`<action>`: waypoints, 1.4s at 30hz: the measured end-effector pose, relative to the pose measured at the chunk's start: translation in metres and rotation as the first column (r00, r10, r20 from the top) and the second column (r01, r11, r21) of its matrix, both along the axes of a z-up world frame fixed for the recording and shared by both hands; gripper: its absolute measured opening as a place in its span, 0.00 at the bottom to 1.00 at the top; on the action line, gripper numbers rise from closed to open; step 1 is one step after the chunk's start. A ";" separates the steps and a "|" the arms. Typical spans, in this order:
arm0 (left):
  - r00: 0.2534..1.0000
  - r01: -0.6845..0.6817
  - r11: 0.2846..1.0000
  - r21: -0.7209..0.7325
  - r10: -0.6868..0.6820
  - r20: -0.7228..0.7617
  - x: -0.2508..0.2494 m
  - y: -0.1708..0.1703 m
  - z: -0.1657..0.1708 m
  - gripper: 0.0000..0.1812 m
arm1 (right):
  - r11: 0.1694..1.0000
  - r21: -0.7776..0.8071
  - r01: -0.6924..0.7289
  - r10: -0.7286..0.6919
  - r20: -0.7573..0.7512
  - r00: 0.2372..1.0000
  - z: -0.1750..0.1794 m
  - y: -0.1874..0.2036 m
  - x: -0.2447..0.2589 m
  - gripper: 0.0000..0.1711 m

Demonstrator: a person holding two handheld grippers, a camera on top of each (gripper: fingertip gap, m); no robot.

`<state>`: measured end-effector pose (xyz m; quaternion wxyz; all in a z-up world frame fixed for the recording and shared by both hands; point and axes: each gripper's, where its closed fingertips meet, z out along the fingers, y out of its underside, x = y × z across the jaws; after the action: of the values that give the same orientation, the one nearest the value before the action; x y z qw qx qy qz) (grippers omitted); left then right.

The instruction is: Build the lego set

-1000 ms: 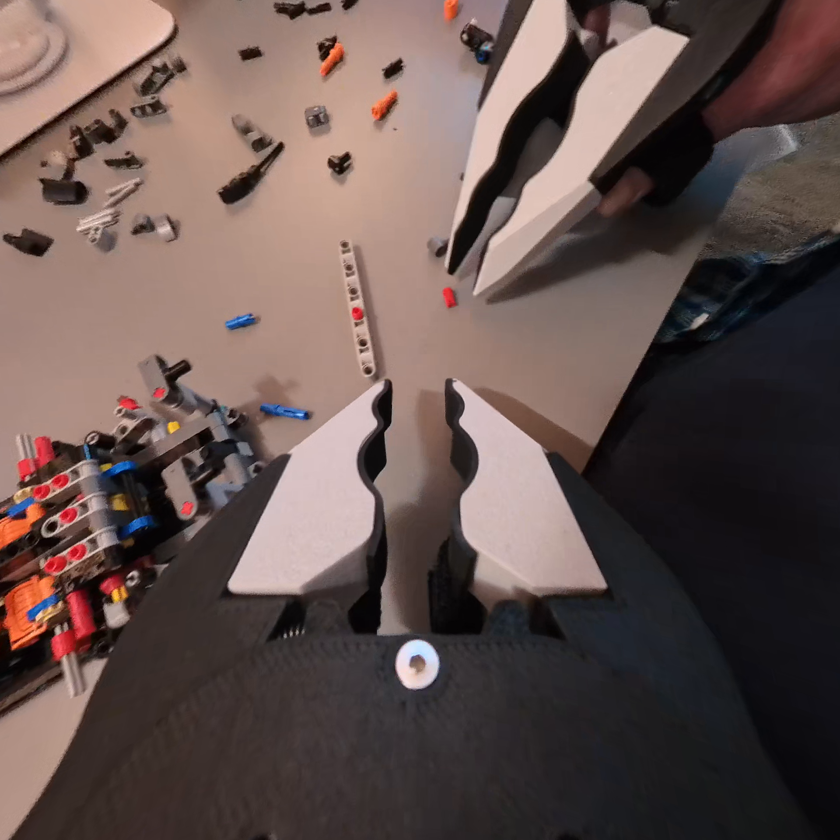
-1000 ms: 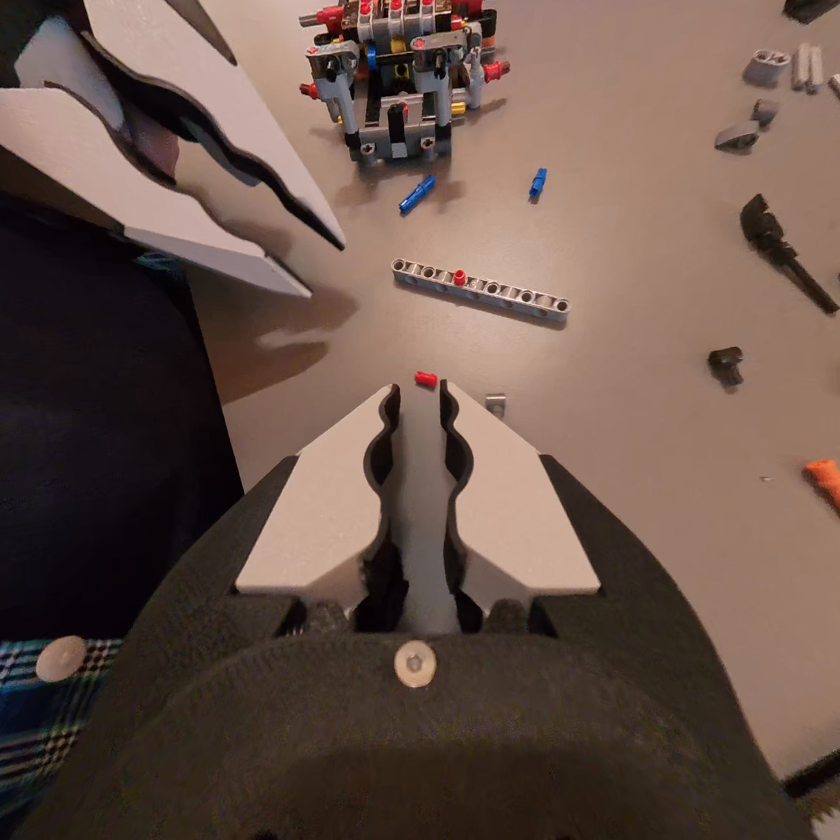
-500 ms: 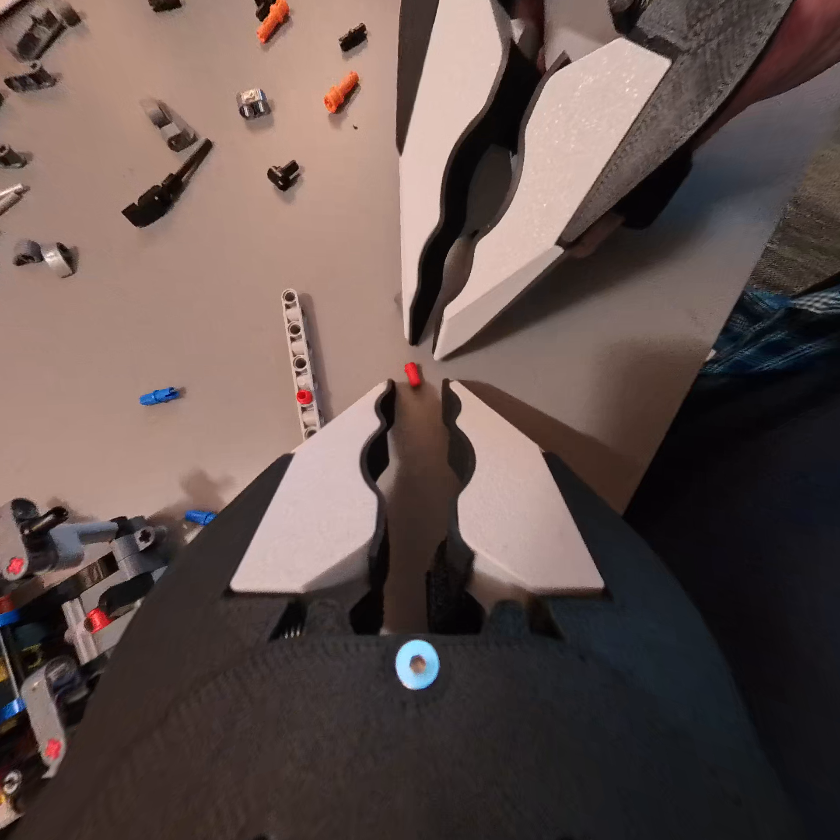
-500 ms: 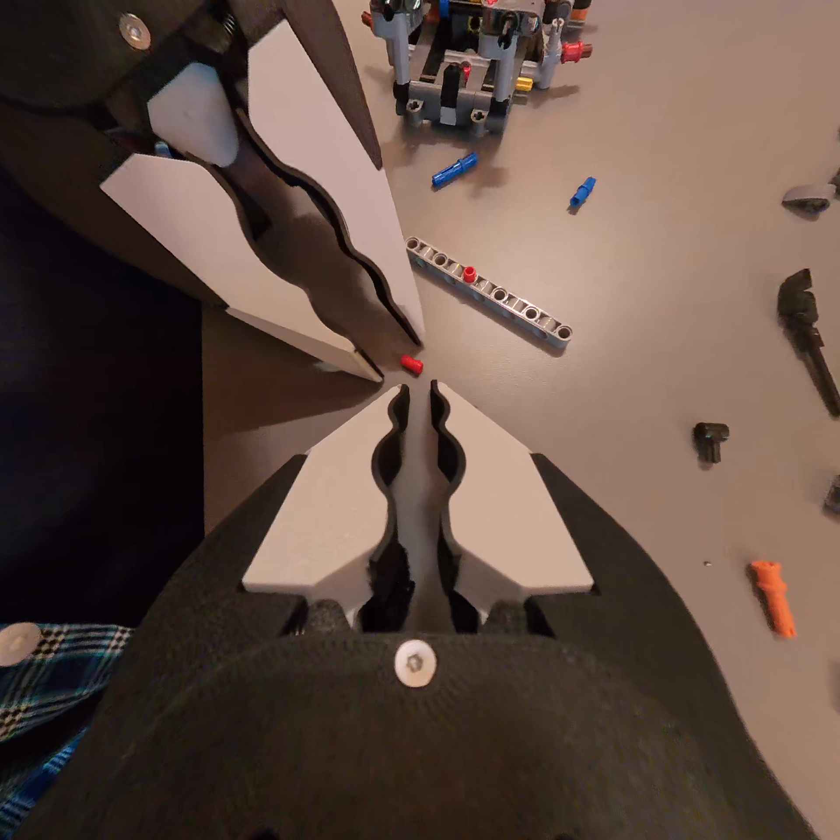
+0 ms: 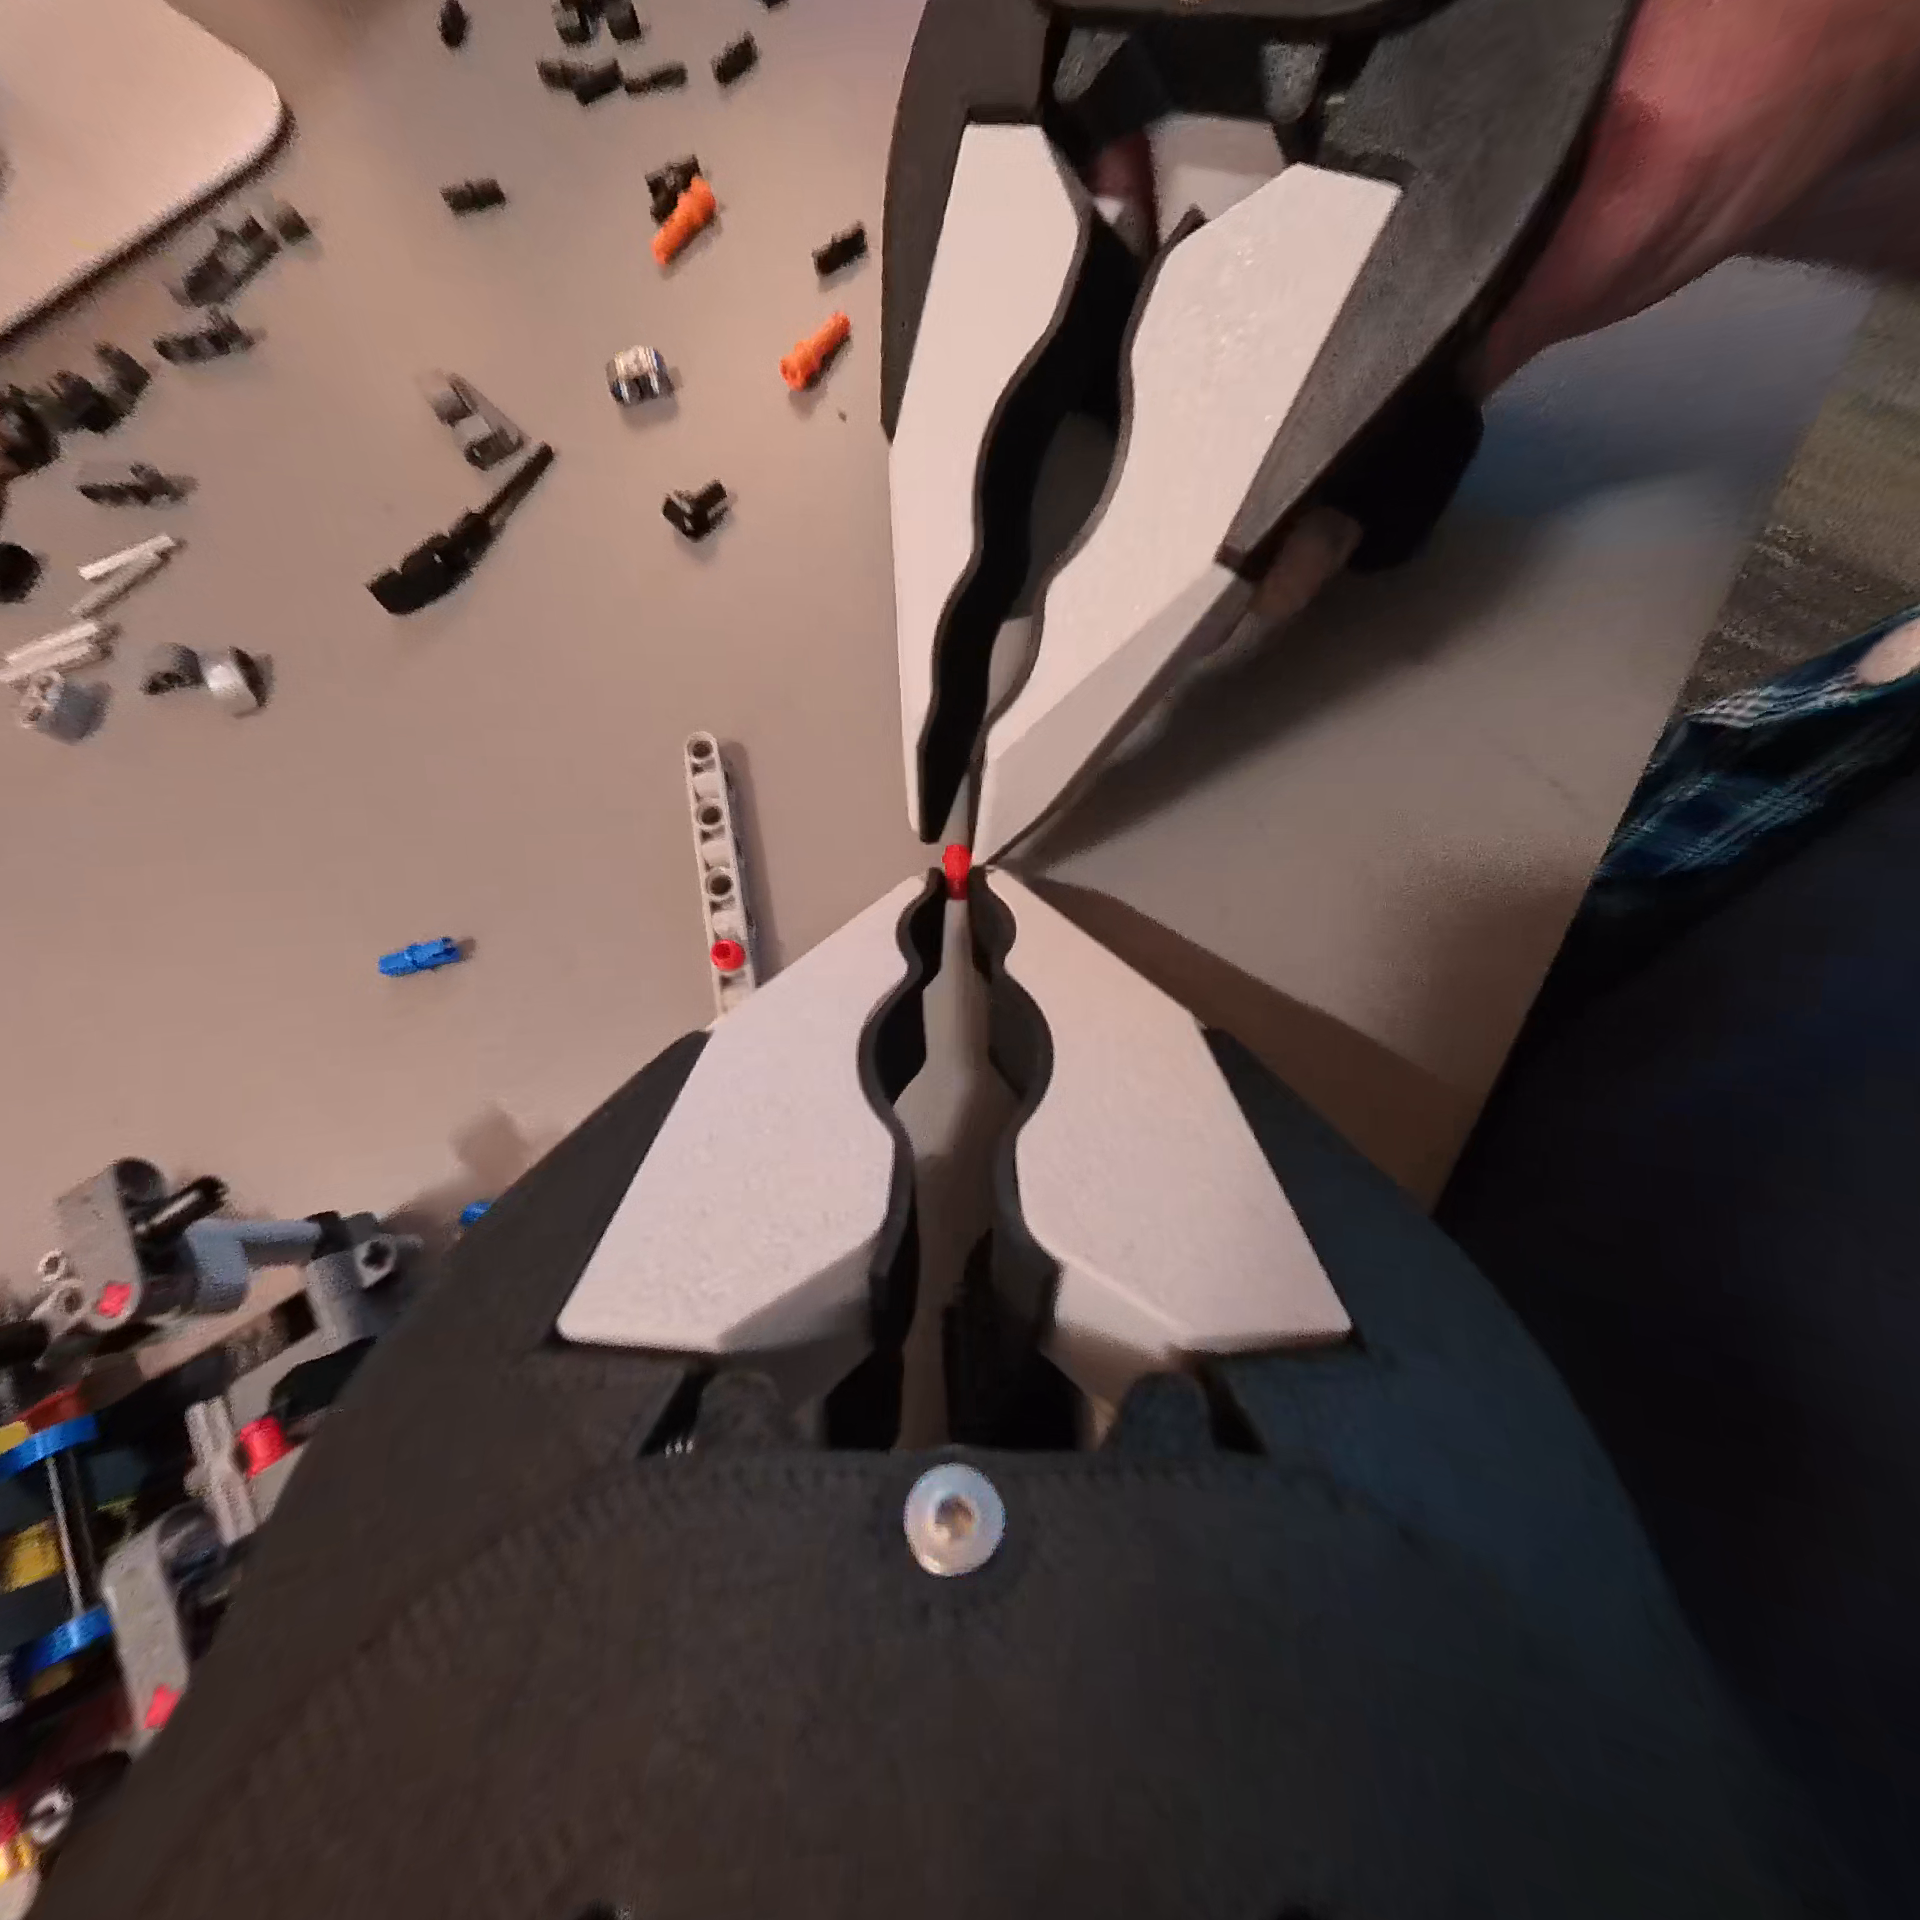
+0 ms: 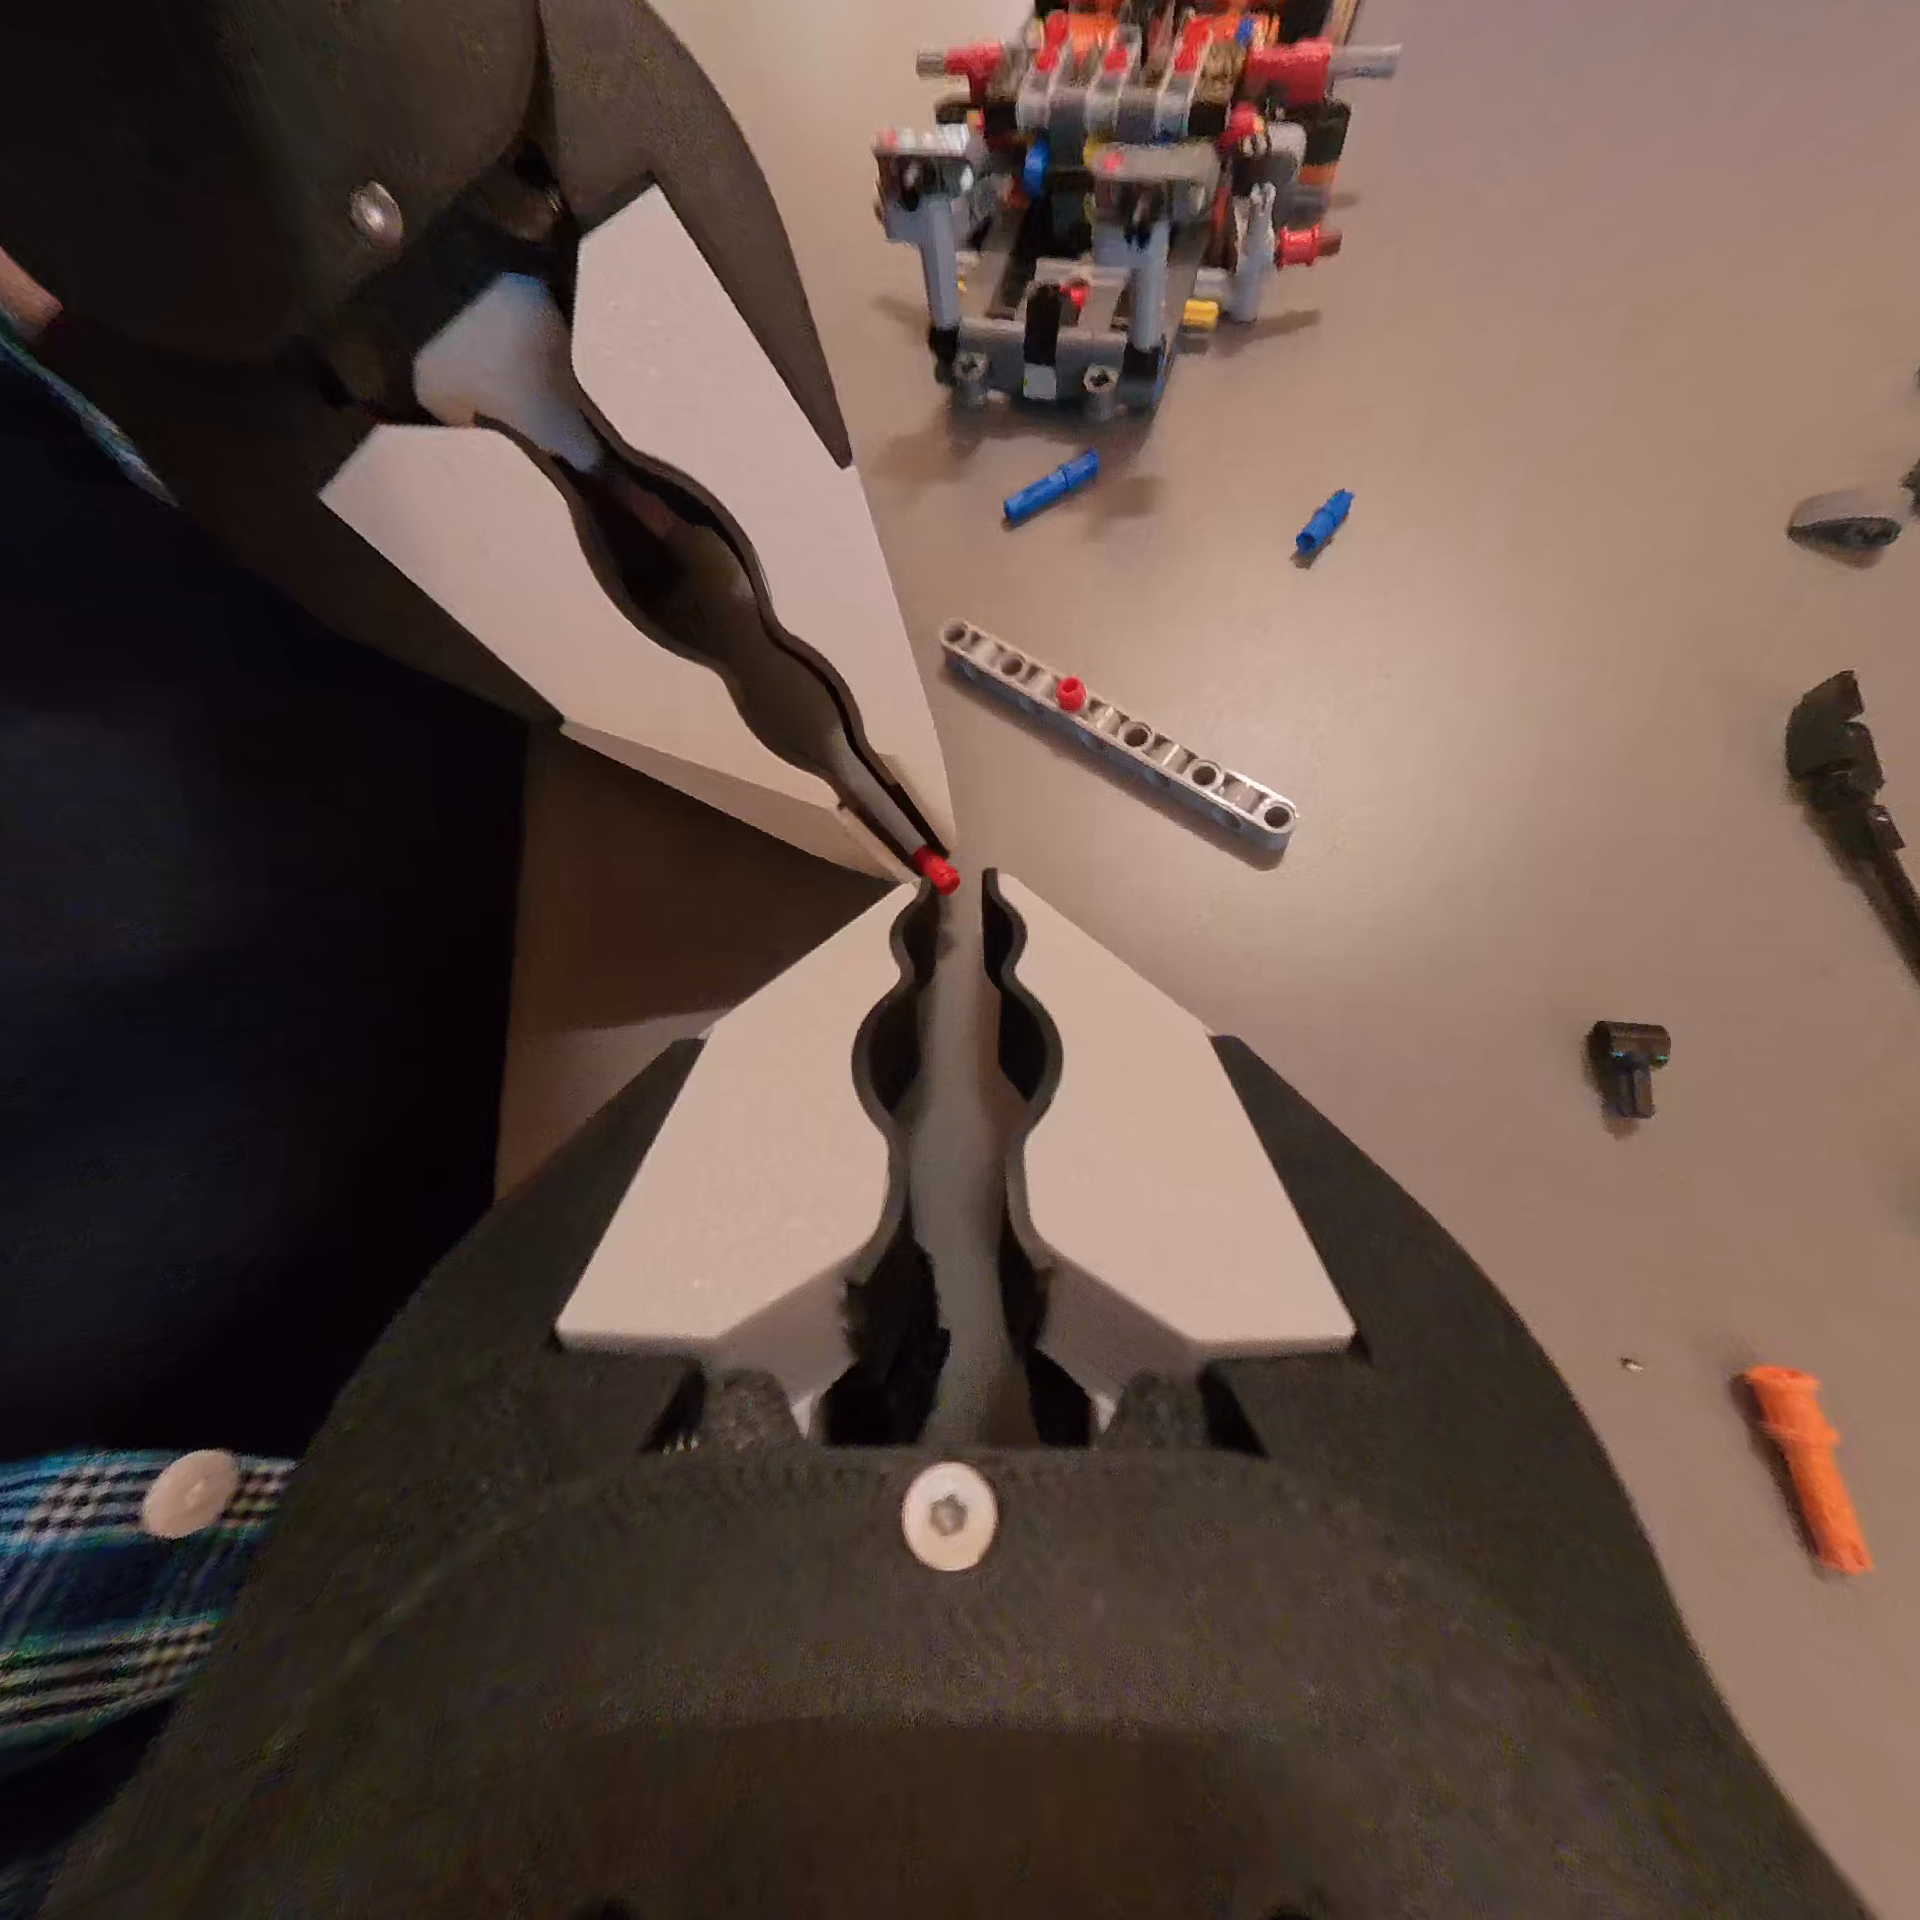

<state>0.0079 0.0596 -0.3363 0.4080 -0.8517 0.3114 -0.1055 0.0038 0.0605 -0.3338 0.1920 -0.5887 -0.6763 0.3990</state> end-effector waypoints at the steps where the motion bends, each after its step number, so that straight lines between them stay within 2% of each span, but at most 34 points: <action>1: 1.000 0.004 1.000 0.029 -0.004 0.002 -0.001 0.000 0.004 0.02 | 0.999 -0.037 -0.003 0.002 -0.018 1.000 0.005 -0.001 0.000 0.03; 11: 0.998 0.051 0.976 0.210 -0.059 0.031 0.001 -0.003 0.033 0.02 | 0.965 -0.256 -0.050 0.018 -0.129 0.992 0.034 -0.007 0.001 0.02; 14: 0.993 0.054 0.972 0.229 -0.075 0.087 0.002 -0.004 0.040 0.02 | 0.954 -0.291 -0.068 0.020 -0.165 0.986 0.043 -0.008 0.002 0.01; 23: 0.975 0.041 0.964 0.261 -0.096 0.200 -0.002 -0.004 0.055 0.01 | 0.946 -0.311 -0.087 0.019 -0.216 0.976 0.056 -0.008 -0.002 0.01; 33: 0.963 0.080 0.959 0.271 -0.144 0.227 0.001 -0.009 0.058 0.01 | 0.935 -0.327 -0.139 0.063 -0.233 0.971 0.060 -0.012 0.000 0.01; 42: 0.957 0.009 0.969 0.247 -0.079 0.278 -0.010 -0.002 0.060 0.03 | 0.958 -0.268 -0.102 0.045 -0.210 0.977 0.055 -0.004 -0.005 0.01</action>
<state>-0.0021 0.0576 -0.2764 0.5472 -0.7640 0.2788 -0.1976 -0.0016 0.0569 -0.2792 0.1603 -0.5406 -0.6124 0.5541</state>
